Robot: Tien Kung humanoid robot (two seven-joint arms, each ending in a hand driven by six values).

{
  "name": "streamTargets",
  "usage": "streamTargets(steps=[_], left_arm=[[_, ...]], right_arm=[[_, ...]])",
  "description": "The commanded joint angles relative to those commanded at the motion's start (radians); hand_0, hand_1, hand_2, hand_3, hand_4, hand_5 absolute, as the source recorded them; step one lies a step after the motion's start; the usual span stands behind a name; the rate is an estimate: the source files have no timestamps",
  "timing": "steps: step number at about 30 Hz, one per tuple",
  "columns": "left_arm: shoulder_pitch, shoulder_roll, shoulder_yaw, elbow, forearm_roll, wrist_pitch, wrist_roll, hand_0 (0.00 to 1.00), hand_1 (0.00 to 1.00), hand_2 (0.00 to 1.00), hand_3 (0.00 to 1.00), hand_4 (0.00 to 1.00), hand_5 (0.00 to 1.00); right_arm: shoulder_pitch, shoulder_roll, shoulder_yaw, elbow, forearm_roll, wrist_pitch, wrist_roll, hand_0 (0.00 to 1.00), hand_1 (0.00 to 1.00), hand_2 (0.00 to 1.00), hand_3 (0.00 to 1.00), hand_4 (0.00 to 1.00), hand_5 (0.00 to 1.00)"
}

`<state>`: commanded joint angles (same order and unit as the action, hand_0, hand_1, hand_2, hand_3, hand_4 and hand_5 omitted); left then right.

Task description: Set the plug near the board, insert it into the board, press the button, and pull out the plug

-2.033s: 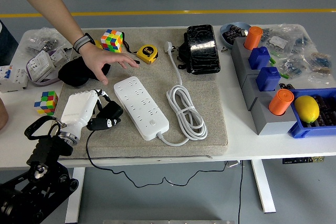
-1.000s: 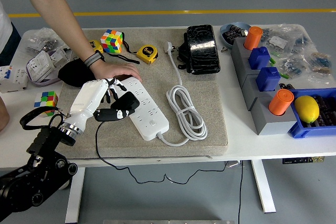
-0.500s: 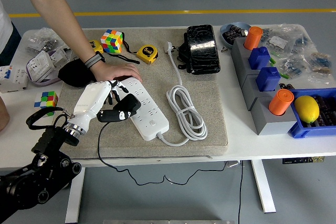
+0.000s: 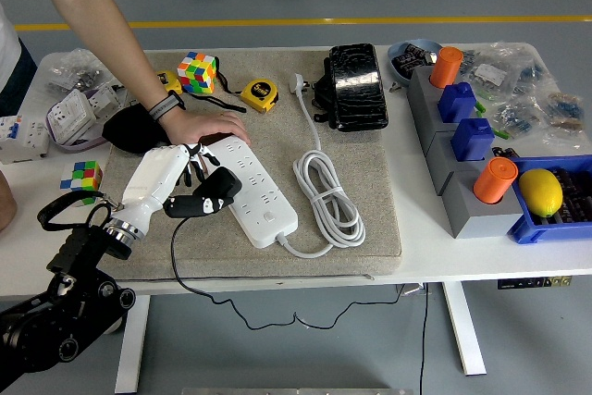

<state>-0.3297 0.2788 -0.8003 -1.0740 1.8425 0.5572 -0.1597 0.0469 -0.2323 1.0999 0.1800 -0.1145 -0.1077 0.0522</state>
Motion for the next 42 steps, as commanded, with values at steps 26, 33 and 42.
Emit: streamTargets(steps=[26, 33, 42], left_arm=[[-0.001, -0.002, 0.001, 0.005, 0.013, -0.028, 0.020, 0.197, 0.397, 0.418, 0.527, 0.829, 0.021], [0.000, -0.001, -0.006, 0.003, 0.024, -0.033, 0.020, 0.193, 0.365, 0.394, 0.522, 0.808, 0.016], [-0.001, 0.013, -0.026, -0.002, 0.033, -0.048, 0.003, 0.200, 0.344, 0.377, 0.518, 0.801, 0.021]], right_arm=[[-0.001, 0.002, 0.007, 0.000, -0.004, 0.000, 0.000, 0.496, 0.586, 0.543, 0.507, 0.836, 0.364], [-0.002, 0.003, 0.008, 0.000, -0.005, 0.001, 0.001, 0.497, 0.586, 0.542, 0.507, 0.836, 0.364], [-0.001, 0.004, 0.015, 0.000, -0.009, 0.001, 0.001, 0.496, 0.586, 0.544, 0.507, 0.836, 0.363]])
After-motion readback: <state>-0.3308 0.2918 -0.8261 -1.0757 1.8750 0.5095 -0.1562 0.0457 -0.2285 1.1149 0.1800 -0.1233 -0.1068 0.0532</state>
